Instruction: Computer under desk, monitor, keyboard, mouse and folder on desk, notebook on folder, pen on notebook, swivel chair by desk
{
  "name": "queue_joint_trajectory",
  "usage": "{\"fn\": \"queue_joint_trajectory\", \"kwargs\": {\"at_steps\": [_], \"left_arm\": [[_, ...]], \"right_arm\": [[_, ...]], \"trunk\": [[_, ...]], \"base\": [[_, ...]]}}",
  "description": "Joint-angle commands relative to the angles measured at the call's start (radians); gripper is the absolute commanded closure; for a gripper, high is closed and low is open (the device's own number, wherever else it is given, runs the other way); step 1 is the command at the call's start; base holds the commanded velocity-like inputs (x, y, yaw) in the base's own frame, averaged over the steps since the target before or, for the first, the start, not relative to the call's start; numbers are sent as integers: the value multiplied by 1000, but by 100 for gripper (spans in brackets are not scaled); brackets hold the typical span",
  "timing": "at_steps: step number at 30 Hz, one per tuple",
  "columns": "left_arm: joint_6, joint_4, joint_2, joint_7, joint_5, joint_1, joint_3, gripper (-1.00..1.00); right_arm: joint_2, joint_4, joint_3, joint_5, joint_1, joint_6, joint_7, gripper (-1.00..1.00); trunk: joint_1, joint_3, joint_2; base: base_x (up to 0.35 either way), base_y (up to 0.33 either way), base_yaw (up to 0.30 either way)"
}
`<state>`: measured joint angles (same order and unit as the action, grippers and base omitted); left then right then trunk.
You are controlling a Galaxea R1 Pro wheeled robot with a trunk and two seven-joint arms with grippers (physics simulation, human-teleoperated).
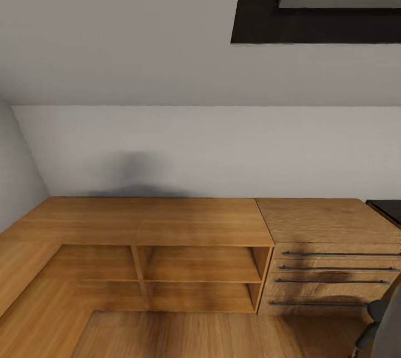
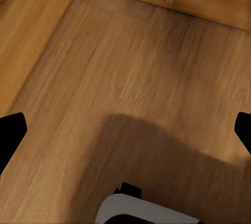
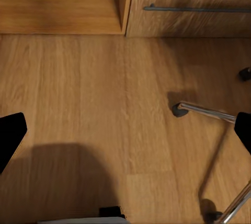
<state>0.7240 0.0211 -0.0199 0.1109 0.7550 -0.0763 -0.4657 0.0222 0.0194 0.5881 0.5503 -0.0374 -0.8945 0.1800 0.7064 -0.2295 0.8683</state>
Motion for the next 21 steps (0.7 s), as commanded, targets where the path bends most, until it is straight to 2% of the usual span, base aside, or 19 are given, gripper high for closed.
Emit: {"fn": "queue_joint_trajectory", "kwargs": {"at_steps": [1, 6, 11, 21], "left_arm": [[2, 0, -1, 10, -2, 0, -8, -100], [2, 0, -2, 11, -2, 0, -8, -100], [2, 0, -2, 10, -2, 0, -8, -100], [-1, 0, -2, 12, -2, 0, -8, -100]], "right_arm": [[1, 2, 9, 3, -1, -3, 6, -100], [1, 2, 9, 3, -1, -3, 6, -100], [1, 2, 9, 3, -1, -3, 6, -100], [1, 2, 8, 3, -1, -3, 6, -100]], "trunk": [[1, -3, 1], [1, -10, 1], [1, -16, 1], [1, -26, 1]], "base": [[246, 227, -163], [184, 277, -165], [49, 261, -180], [2, 18, -201]]}}
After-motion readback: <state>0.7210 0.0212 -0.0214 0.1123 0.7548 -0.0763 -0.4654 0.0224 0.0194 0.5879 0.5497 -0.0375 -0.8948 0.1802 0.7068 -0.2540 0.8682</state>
